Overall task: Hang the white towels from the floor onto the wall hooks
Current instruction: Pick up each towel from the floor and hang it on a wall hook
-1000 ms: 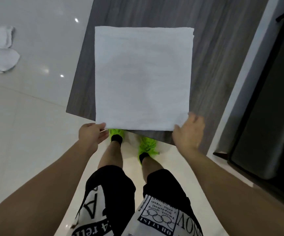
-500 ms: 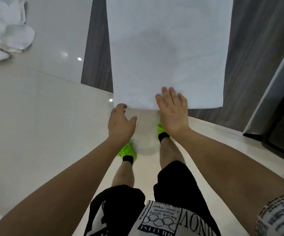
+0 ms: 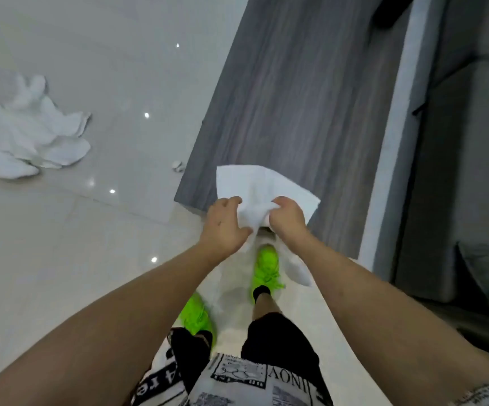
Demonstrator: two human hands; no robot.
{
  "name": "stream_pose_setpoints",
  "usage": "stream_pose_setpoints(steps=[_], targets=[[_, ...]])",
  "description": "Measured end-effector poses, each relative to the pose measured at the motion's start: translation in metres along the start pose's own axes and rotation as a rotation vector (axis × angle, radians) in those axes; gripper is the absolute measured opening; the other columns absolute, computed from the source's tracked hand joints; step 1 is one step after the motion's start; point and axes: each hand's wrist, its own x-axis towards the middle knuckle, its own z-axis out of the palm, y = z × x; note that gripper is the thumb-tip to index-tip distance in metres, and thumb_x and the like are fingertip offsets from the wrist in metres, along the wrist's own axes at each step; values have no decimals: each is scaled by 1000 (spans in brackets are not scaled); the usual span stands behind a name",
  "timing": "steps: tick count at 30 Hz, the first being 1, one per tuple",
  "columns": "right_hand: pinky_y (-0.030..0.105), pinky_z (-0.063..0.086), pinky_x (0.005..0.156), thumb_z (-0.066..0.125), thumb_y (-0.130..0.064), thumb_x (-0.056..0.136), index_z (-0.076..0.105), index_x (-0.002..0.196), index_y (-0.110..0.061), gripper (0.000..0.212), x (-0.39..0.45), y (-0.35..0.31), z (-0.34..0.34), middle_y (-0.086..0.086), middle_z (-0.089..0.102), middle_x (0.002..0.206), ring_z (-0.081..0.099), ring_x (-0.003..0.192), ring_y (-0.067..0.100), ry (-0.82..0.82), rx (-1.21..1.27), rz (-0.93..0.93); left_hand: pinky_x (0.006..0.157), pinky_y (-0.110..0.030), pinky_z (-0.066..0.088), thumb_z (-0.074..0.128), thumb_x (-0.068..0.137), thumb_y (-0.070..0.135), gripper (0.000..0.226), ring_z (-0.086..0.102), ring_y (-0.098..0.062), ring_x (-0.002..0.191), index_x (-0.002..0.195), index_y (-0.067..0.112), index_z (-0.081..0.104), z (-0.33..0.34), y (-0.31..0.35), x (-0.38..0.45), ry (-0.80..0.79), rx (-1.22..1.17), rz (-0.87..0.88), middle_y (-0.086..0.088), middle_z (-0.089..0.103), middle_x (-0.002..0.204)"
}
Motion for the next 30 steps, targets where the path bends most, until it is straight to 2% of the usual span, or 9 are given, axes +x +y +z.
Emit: stream_pose_setpoints(steps=[2,5,7,11,14,19,25,27,30], targets=[[27,42,74,51,-7,83,68,89,-15,20,-23,-55,-23,-1,63,92,57,88,20,27,-33,-83,95,-33,38,78,75,36,76,44,-29,127,140,20,43,-50,20,-6,5,-9,53,-8,46,140],[26,38,54,51,-10,80,52,62,-16,20,-72,-146,-55,-2,54,65,52,64,19,93,-118,-260,89,-31,39,78,73,38,77,48,-27,124,139,23,42,-132,47,-23,15,3,169,-5,50,136],[24,32,46,49,-10,79,48,58,-16,22,-107,-204,-69,-5,49,57,46,53,14,138,-161,-393,88,-31,40,77,74,41,72,51,-26,120,136,22,46,-191,61,-39,80,47,263,-6,54,132],[21,31,44,51,-18,81,51,55,-20,26,-172,-303,-76,-11,48,54,44,46,4,215,-214,-636,97,-36,42,73,80,45,69,50,-24,122,140,24,46,-305,66,-82,278,64,322,-6,53,134],[26,35,46,56,-29,85,48,52,-18,35,-211,-367,-66,-8,47,49,45,45,11,288,-251,-786,97,-36,45,70,83,44,60,53,-22,118,137,25,49,-382,50,-114,432,3,322,-3,55,132],[25,35,49,57,-37,89,55,58,-23,34,-256,-453,-23,-7,56,58,56,57,14,316,-298,-984,90,-33,49,66,85,43,46,55,-16,110,128,29,57,-476,-4,-161,653,-136,256,4,59,126],[29,43,52,54,-37,88,60,62,-18,33,-295,-558,73,-4,59,61,58,61,17,222,-315,-1238,90,-33,44,54,94,46,34,55,-16,109,125,31,58,-561,-104,-217,911,-76,101,5,61,125],[28,39,50,55,-37,89,54,58,-16,37,-306,-594,115,-4,55,57,55,56,18,144,-312,-1312,93,-35,45,48,95,49,37,56,-17,111,126,31,56,-590,-148,-240,985,-70,11,4,61,126],[27,33,49,56,-35,89,42,52,-17,44,-324,-645,186,-3,47,51,46,50,18,18,-312,-1415,87,-32,44,48,94,52,39,55,-15,107,127,32,55,-626,-218,-285,1095,-81,-155,5,61,124]])
